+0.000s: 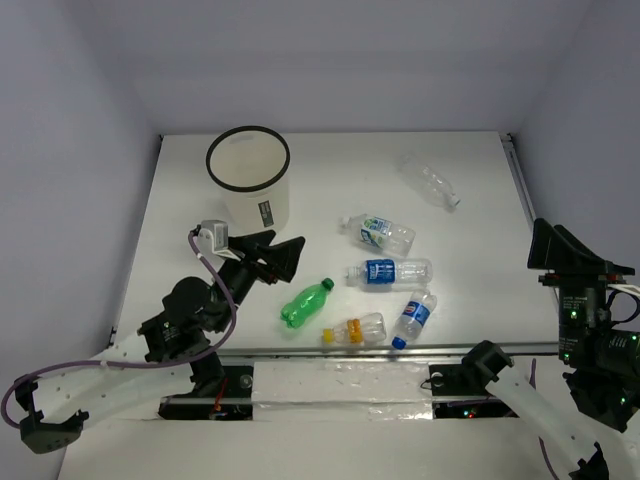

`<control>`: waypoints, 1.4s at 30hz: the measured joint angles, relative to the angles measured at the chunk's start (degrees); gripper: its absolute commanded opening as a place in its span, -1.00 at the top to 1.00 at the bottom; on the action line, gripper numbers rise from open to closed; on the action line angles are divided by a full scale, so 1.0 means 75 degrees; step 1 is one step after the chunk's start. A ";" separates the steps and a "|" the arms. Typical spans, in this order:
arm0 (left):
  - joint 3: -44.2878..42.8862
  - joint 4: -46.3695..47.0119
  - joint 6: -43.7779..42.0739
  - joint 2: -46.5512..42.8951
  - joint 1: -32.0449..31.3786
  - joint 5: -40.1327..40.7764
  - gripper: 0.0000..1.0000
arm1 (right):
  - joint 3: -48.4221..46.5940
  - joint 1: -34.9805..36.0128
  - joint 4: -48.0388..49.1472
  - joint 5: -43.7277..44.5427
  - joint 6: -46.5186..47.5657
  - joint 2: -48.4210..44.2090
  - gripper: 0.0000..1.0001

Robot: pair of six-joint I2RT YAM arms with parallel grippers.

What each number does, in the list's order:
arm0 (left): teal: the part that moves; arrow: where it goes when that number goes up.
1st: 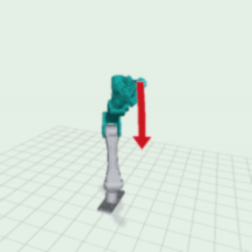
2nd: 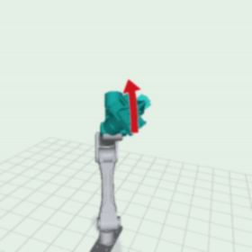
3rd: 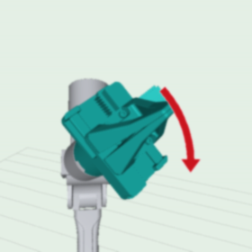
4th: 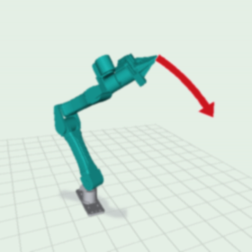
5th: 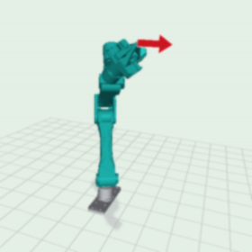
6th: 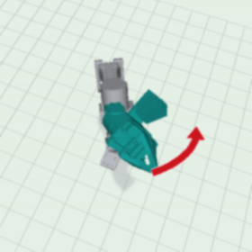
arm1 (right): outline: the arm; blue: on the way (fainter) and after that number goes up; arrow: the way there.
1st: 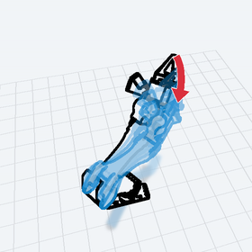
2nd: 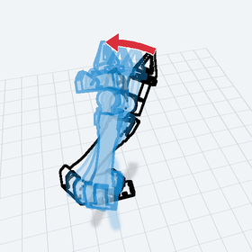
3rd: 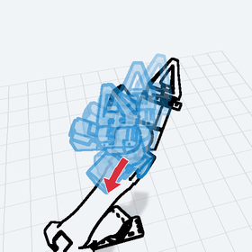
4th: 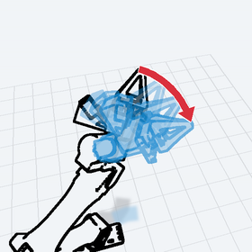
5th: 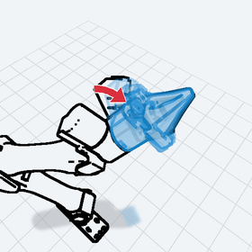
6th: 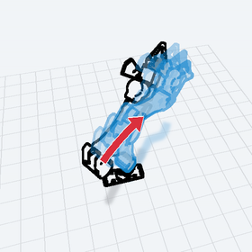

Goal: Put the plastic bottles in the bin

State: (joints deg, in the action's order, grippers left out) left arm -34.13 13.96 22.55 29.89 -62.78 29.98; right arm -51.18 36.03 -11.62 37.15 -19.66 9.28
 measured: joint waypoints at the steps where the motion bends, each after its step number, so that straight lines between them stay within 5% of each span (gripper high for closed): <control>1: -0.0017 0.0000 -0.0003 0.0012 0.0000 -0.0020 -0.59 | 0.0000 0.0000 0.0000 -0.0009 0.0000 0.0003 -0.32; 4: -0.0035 0.0009 -0.0035 0.0079 0.0000 -0.0178 -0.47 | -0.0003 0.0000 -0.0003 -0.0029 0.0047 0.0006 0.01; 6: -0.0035 0.0076 -0.0093 0.0187 0.0000 -0.0425 -0.19 | -0.0003 0.0000 0.0000 -0.0061 0.0055 0.0020 0.19; 8: -0.0035 0.0187 -0.0166 0.0361 0.0000 -0.0761 0.19 | -0.0003 0.0000 -0.0009 -0.0099 0.0070 0.0058 0.51; 9: -0.0035 0.0262 -0.0213 0.0493 0.0000 -0.0938 0.59 | -0.0009 0.0000 -0.0006 -0.0125 0.0061 0.0090 0.61; 12: -0.0067 0.0408 -0.0379 0.1081 -0.0017 -0.1486 1.00 | -0.0017 0.0000 -0.0026 -0.0224 0.0050 0.0265 0.81; 17: -0.0146 0.0341 -0.0731 0.2369 -0.0449 -0.1824 1.00 | -0.0026 0.0000 -0.0140 -0.0446 -0.0009 0.0638 0.79; 20: -0.0146 0.0160 -0.0973 0.2975 -0.0889 -0.1938 0.62 | -0.0020 0.0000 -0.0178 -0.0595 -0.0044 0.0819 0.74; 21: -0.0146 0.0137 -0.1055 0.3101 -0.1055 -0.1973 0.32 | -0.0015 0.0000 -0.0184 -0.0641 -0.0064 0.0866 0.72; 26: -0.0149 0.0108 -0.1457 0.3564 -0.1728 -0.2154 -0.29 | 0.0055 0.0000 -0.0181 -0.0831 -0.0152 0.1107 0.60; 34: -0.0420 -0.0006 -0.1988 0.5170 -0.2177 -0.2439 -0.48 | 0.0309 0.0000 -0.0230 -0.1078 -0.0291 0.1393 0.17; 42: -0.0565 0.0023 -0.2436 0.6443 -0.2186 -0.2538 -0.48 | 0.0361 0.0000 -0.0254 -0.1166 -0.0326 0.1413 0.14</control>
State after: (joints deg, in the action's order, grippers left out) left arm -38.37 14.13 4.27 78.22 -79.18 10.94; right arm -48.47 36.03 -13.52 28.40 -22.11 19.88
